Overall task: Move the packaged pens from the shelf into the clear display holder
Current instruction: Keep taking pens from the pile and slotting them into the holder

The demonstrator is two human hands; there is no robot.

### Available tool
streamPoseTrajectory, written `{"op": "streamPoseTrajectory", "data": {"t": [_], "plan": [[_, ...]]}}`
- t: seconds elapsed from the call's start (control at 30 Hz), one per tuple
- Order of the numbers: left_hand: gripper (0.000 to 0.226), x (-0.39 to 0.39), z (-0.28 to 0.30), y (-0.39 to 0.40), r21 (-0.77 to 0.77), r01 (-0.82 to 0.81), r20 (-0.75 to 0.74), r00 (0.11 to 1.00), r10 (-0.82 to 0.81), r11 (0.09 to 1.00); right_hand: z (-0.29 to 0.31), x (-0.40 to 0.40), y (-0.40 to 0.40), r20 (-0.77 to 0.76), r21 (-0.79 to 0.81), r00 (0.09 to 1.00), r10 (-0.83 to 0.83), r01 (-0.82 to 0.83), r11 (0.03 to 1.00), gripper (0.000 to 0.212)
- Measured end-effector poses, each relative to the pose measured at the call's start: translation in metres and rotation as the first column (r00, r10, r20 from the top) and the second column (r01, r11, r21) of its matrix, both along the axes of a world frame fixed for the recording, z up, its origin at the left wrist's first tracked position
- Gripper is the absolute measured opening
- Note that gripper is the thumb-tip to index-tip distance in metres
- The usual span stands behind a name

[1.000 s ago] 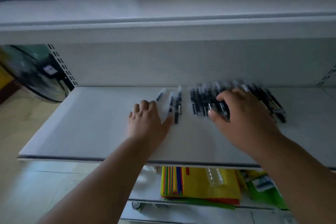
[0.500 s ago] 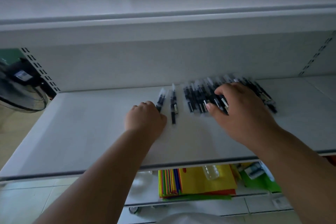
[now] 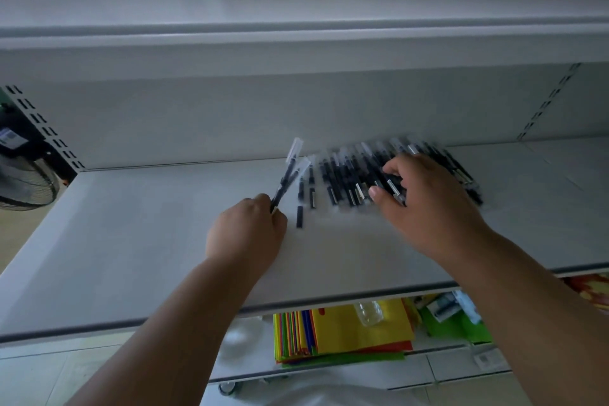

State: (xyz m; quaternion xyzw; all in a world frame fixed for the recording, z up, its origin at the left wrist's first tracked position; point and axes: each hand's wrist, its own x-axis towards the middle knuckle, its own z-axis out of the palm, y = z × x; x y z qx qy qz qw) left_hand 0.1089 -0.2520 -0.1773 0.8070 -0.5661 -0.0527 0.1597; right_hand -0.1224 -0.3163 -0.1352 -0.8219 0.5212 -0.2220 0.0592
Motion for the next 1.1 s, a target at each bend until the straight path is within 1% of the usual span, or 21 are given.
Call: {"op": "streamPoseTrajectory", "data": {"t": [0.1, 0.17, 0.2, 0.27, 0.33, 0.43, 0.53, 0.63, 0.7, 0.77, 0.93, 1.0, 1.1], "plan": [[0.027, -0.013, 0.005, 0.01, -0.111, 0.032, -0.165, 0.985, -0.05, 0.993, -0.014, -0.007, -0.012, 0.012, 0.053, 0.998, -0.055, 0.054, 0.997, 0.033], [0.028, -0.026, 0.01, 0.016, -0.157, 0.059, -0.273, 0.957, -0.101, 0.986, -0.024, -0.012, -0.021, -0.055, 0.093, 0.993, -0.101, 0.105, 0.99, 0.029], [0.028, -0.031, 0.011, 0.019, -0.171, 0.076, -0.3, 0.946, -0.125, 0.982, -0.027, -0.011, -0.024, -0.101, 0.113, 0.987, -0.125, 0.136, 0.984, 0.028], [0.029, -0.04, 0.013, 0.022, -0.181, 0.09, -0.323, 0.935, -0.146, 0.979, -0.032, -0.01, -0.029, -0.177, 0.127, 0.972, -0.156, 0.18, 0.975, 0.025], [0.029, -0.044, 0.014, 0.022, -0.186, 0.09, -0.331, 0.932, -0.149, 0.978, -0.034, -0.007, -0.032, -0.208, 0.121, 0.963, -0.171, 0.199, 0.972, 0.022], [0.03, -0.046, 0.013, 0.022, -0.184, 0.079, -0.358, 0.923, -0.141, 0.98, -0.031, -0.003, -0.037, -0.262, 0.16, 0.946, -0.189, 0.235, 0.959, 0.019], [0.032, -0.048, 0.012, 0.023, -0.188, 0.074, -0.352, 0.926, -0.137, 0.979, -0.027, 0.004, -0.043, -0.341, 0.221, 0.919, -0.197, 0.282, 0.934, 0.025], [0.034, -0.05, 0.008, 0.023, -0.176, 0.067, -0.368, 0.921, -0.129, 0.982, -0.025, 0.011, -0.044, -0.356, 0.277, 0.915, -0.191, 0.299, 0.913, 0.026], [0.032, -0.05, 0.005, 0.024, -0.156, 0.061, -0.389, 0.914, -0.118, 0.986, -0.027, 0.011, -0.043, -0.33, 0.294, 0.921, -0.207, 0.308, 0.905, 0.024], [0.031, -0.05, 0.003, 0.024, -0.147, 0.067, -0.398, 0.909, -0.121, 0.987, -0.031, 0.009, -0.04, -0.271, 0.289, 0.932, -0.241, 0.317, 0.903, 0.026], [0.032, -0.05, 0.001, 0.026, -0.153, 0.072, -0.404, 0.906, -0.129, 0.986, -0.037, -0.001, -0.03, -0.147, 0.21, 0.948, -0.282, 0.309, 0.928, 0.025], [0.032, -0.05, 0.001, 0.026, -0.162, 0.078, -0.411, 0.901, -0.139, 0.984, -0.037, -0.006, -0.026, -0.063, 0.202, 0.959, -0.277, 0.284, 0.937, 0.022], [0.032, -0.052, 0.003, 0.027, -0.199, 0.1, -0.426, 0.887, -0.178, 0.975, -0.031, -0.012, -0.016, 0.131, 0.242, 0.966, -0.221, 0.185, 0.952, 0.008]]}}
